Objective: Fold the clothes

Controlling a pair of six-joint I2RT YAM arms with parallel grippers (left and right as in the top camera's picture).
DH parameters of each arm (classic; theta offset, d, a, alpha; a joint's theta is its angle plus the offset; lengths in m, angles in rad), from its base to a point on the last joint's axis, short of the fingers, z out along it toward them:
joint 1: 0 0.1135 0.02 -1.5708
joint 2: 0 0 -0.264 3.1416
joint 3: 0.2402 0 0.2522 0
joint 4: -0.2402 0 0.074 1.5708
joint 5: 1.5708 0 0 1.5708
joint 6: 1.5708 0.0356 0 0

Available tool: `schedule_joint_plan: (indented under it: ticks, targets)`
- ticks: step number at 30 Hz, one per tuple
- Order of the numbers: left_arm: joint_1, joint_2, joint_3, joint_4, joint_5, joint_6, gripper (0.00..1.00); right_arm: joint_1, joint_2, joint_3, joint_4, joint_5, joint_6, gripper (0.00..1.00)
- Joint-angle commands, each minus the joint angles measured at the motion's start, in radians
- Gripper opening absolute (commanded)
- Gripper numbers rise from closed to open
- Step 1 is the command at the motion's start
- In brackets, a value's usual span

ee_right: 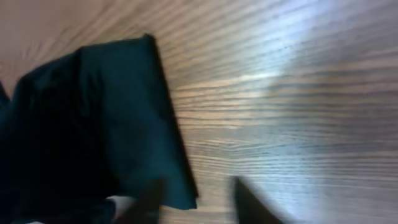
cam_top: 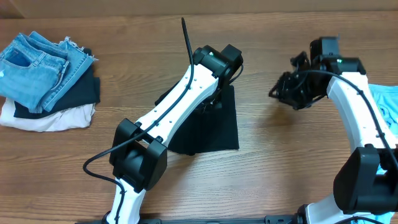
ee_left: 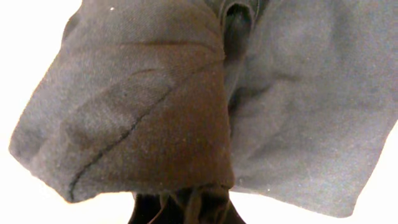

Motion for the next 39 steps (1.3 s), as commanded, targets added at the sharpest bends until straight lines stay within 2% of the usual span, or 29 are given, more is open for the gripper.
schedule_joint_plan:
  ticks: [1,5,7,9,12,13,16,19,24,31,35,39]
  targets:
    - [0.000,-0.027,0.021,0.005,0.009,-0.032,0.05,0.015,-0.017,-0.157,0.093,-0.146,-0.011,0.04]
    - [0.006,-0.027,0.021,0.006,0.013,-0.032,0.05,0.115,-0.017,-0.378,0.384,-0.373,-0.024,0.04]
    - [0.006,-0.027,0.021,0.005,0.021,-0.031,0.05,0.184,-0.010,-0.437,0.512,-0.349,0.028,0.04]
    - [0.007,-0.027,0.021,0.004,0.024,-0.032,0.04,0.213,0.030,-0.447,0.565,-0.316,0.091,0.04]
    - [0.017,-0.027,0.025,0.004,0.068,-0.031,0.04,0.256,0.112,-0.447,0.594,-0.314,0.134,0.04]
    - [0.026,-0.027,0.031,0.004,0.095,-0.031,0.04,0.265,0.142,-0.447,0.599,-0.270,0.196,0.04]
    - [0.043,-0.027,0.085,0.014,0.215,-0.024,0.05,0.265,0.158,-0.448,0.603,-0.270,0.256,0.04]
    - [0.045,-0.027,0.153,0.092,0.312,-0.026,0.06,0.277,0.158,-0.448,0.602,-0.250,0.333,0.04]
    - [0.017,0.008,0.148,0.156,0.250,-0.040,0.06,0.278,0.162,-0.448,0.599,-0.243,0.352,0.04]
    - [-0.057,0.184,0.147,0.127,0.259,-0.021,0.07,0.278,0.164,-0.448,0.584,-0.236,0.355,0.04]
    - [-0.077,0.217,0.146,0.149,0.244,-0.021,0.15,0.278,0.163,-0.448,0.557,-0.298,0.334,0.04]
    - [-0.073,0.217,0.146,0.169,0.231,-0.018,0.40,0.276,0.084,-0.446,0.547,-0.328,0.304,0.09]
